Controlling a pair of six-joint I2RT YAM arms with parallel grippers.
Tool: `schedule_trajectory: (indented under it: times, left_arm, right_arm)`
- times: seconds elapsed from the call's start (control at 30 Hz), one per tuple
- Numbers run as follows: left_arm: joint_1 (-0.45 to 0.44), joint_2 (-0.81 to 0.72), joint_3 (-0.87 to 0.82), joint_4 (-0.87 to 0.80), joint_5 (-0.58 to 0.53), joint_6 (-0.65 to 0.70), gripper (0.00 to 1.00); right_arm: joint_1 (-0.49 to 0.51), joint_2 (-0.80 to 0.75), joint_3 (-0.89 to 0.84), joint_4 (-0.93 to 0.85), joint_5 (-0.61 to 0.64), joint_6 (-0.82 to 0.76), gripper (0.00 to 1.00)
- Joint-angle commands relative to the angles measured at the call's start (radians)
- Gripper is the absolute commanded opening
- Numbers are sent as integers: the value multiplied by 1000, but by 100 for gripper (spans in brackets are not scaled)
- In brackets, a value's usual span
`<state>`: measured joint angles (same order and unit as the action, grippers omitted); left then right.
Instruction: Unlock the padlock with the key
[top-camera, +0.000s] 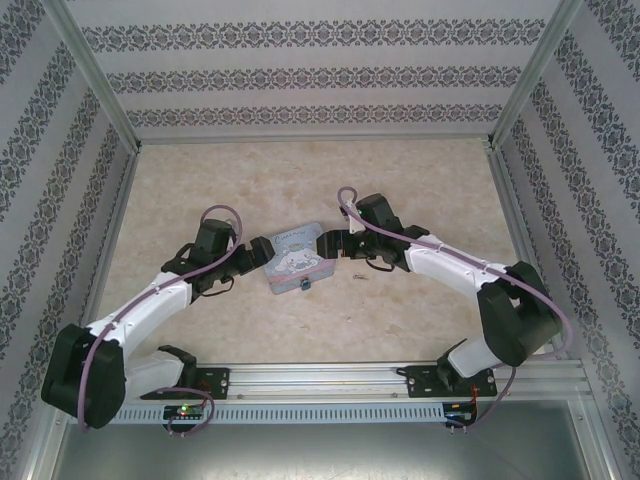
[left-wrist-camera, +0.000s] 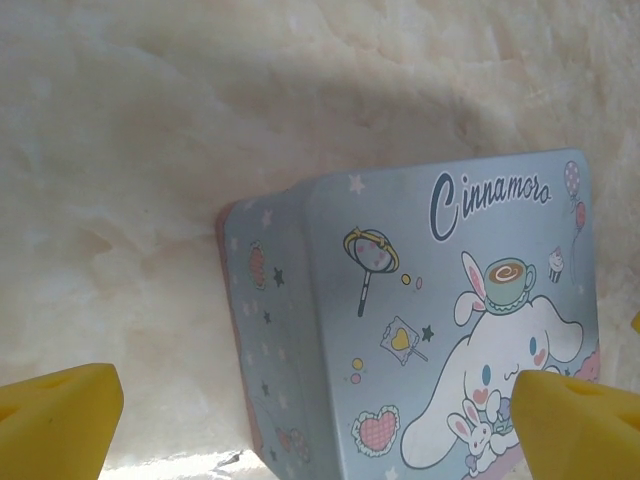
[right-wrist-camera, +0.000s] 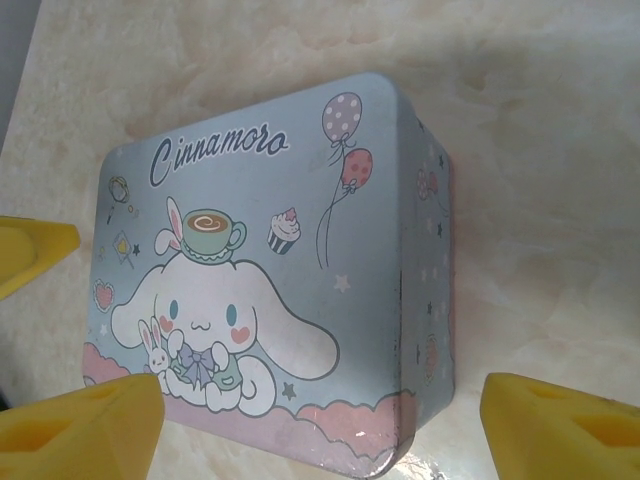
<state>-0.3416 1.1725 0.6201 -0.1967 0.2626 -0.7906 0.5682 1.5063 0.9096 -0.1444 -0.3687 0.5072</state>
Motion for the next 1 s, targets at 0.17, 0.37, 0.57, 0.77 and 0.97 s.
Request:
schedule_trajectory:
  times: [0.17, 0.37, 0.57, 0.77, 0.97]
  left_arm:
    - [-53, 112, 56, 120, 26, -48, 100]
    - [-71, 208, 91, 192, 36, -77, 100]
    - [-73, 301, 175, 230, 41, -74, 100]
    - [-73, 419, 309, 230, 40, -35, 100]
    - [-68, 543, 444, 222, 39, 1, 100]
  right_arm:
    - [31, 61, 36, 42, 1, 42, 79]
    - [33, 105, 55, 52, -4, 49, 73]
    - [23, 154, 96, 60, -2, 52, 62]
    - [0, 210, 140, 89, -12, 84, 58]
    - [-24, 283, 220, 97, -17, 108, 58]
